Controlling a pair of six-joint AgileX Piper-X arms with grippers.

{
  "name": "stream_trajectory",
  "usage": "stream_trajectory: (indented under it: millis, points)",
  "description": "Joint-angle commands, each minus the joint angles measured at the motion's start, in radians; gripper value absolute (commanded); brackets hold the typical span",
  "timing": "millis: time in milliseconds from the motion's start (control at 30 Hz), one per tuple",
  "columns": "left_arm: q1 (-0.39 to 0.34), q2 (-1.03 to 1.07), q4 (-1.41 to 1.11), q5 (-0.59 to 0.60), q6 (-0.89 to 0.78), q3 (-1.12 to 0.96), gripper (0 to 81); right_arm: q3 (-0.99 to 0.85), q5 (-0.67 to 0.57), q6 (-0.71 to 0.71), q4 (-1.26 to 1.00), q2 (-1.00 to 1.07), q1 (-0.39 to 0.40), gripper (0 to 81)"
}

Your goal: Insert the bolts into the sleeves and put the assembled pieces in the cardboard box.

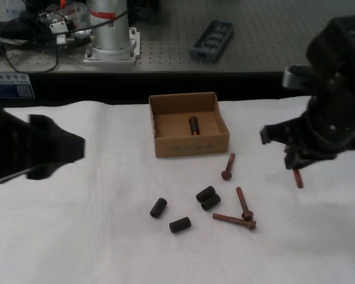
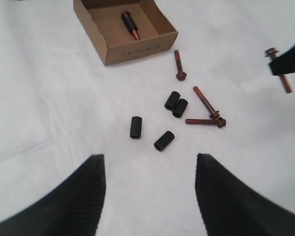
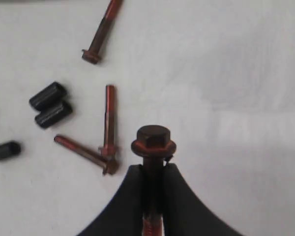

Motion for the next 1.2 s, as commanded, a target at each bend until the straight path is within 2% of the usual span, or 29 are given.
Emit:
stream_trajectory:
  millis: [0, 133, 333, 467, 733, 1000, 1167]
  points:
    - [-0.007, 0.083, -0.059, 0.023, 0.011, -0.003, 40.2, 0.013, -0.022, -0.018, 0.0, -0.042, 0.001, 2.8]
    - [-0.033, 0.218, -0.159, 0.048, 0.021, -0.003, 40.2, 0.111, -0.044, -0.02, 0.012, -0.249, 0.001, 2.8]
    - [-0.123, 0.431, -0.241, 0.045, 0.12, -0.033, 40.2, 0.157, -0.053, -0.02, 0.03, -0.501, 0.001, 2.8]
    - [-0.174, 0.57, -0.241, -0.038, 0.182, -0.087, 40.2, 0.16, -0.053, -0.02, 0.047, -0.592, 0.001, 2.8]
    - [-0.192, 0.779, -0.237, -0.073, 0.275, -0.224, 40.2, 0.16, -0.054, -0.02, 0.098, -0.613, 0.001, 2.8]
    - [-0.192, 0.838, -0.215, -0.19, 0.348, -0.272, 40.2, 0.16, -0.075, -0.02, 0.101, -0.609, 0.001, 2.8]
    - [-0.192, 0.85, -0.214, -0.208, 0.347, -0.272, 40.2, 0.16, -0.081, -0.02, 0.103, -0.597, 0.001, 2.8]
